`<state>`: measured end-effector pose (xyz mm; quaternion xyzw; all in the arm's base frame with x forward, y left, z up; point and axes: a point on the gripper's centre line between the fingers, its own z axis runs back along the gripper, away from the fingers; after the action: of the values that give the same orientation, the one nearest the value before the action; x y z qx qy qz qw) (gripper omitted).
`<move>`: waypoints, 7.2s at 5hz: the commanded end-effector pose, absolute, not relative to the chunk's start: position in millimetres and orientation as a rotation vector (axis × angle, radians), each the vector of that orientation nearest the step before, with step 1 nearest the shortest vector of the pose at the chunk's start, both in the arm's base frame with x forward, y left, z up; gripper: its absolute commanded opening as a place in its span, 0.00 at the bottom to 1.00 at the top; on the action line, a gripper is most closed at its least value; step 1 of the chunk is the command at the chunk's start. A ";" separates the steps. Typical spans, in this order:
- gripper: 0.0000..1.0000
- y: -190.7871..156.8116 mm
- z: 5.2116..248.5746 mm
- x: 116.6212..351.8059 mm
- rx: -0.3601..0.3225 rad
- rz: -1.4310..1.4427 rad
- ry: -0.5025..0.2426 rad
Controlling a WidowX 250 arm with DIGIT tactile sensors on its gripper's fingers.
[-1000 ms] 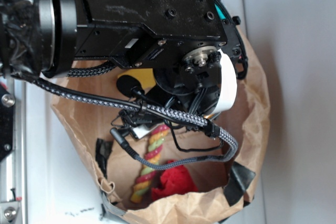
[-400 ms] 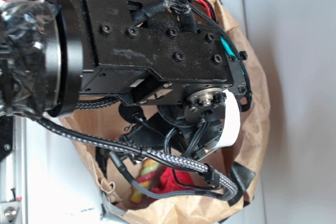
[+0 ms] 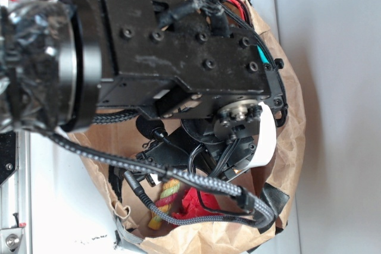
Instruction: Grab the red paper.
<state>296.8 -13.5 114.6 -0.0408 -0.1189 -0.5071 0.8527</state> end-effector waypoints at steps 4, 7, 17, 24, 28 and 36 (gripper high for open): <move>1.00 10.3 196.2 270.0 -0.057 -0.577 -0.318; 1.00 1.4 195.3 267.3 -0.007 -0.450 -0.235; 1.00 -31.0 112.6 307.4 -0.155 -1.152 -0.419; 1.00 -43.5 111.0 319.9 -0.186 -1.204 -0.376; 1.00 -82.8 117.0 305.7 -0.187 -1.327 -0.373; 1.00 -133.0 58.8 306.9 -0.348 -1.526 -0.384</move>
<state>309.2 -106.6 40.6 -0.1675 -0.1492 -0.6605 0.7166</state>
